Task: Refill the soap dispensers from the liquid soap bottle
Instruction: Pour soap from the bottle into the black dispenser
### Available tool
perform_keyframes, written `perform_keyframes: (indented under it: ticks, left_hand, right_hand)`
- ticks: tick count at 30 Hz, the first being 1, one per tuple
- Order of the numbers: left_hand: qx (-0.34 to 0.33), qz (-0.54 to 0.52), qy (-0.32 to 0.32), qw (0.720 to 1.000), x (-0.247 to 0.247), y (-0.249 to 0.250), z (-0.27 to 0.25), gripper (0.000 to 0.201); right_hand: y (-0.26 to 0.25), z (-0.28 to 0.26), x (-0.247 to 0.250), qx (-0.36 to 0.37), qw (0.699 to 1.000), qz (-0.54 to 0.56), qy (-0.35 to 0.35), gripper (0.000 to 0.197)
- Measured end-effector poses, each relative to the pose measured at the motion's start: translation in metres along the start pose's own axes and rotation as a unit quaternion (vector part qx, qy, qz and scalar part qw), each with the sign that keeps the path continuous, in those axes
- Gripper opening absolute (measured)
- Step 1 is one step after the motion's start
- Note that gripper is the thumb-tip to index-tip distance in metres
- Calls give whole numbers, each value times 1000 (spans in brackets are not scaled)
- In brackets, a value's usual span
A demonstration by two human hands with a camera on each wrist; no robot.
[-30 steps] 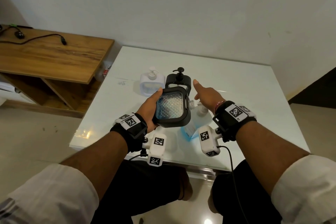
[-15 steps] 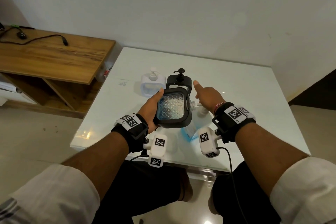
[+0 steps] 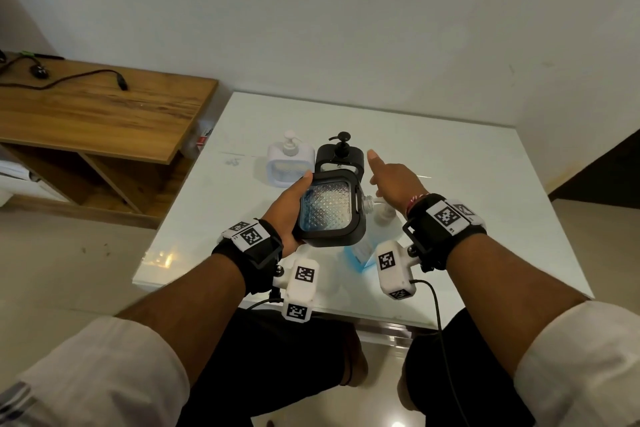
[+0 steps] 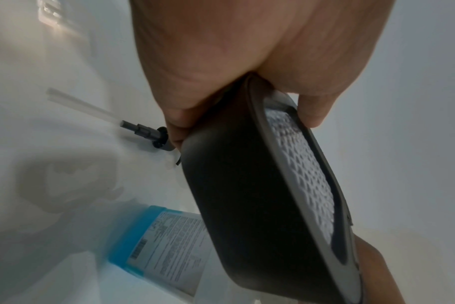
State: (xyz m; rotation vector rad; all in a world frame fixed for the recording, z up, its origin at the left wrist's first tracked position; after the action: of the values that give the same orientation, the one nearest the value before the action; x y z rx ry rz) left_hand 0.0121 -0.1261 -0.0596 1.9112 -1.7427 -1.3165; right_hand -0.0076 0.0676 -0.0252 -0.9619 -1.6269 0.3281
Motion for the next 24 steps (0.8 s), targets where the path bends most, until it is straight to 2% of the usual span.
perform_keyframes:
  ticks: [4, 13, 20, 24]
  left_hand:
    - [8, 0, 1, 1000, -1, -1, 1, 49]
    - [8, 0, 5, 1000, -1, -2, -4, 52]
    - [6, -2, -1, 1000, -1, -3, -3, 48]
    - [0, -4, 2, 1000, -1, -2, -6, 50]
  right_hand:
    - [12, 5, -10, -33, 999, -15, -14, 73]
    - [4, 3, -3, 1, 1000, -15, -3, 76]
    - [15, 12, -13, -20, 998, -61, 0, 57]
    - [14, 9, -11, -15, 999, -46, -1, 58]
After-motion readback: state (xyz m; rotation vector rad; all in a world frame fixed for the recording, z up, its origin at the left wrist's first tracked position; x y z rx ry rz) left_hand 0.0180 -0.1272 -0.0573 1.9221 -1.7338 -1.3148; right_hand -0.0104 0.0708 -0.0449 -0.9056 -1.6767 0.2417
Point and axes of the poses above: each hand's wrist, its own z-axis towards the middle knuckle, its own x-axis out of the back of the hand, y = z × x, the point moved 3 cm from there along z, towards the middle knuckle, and after that the axes turned 2 degrees about z, right-handed, at the moved point
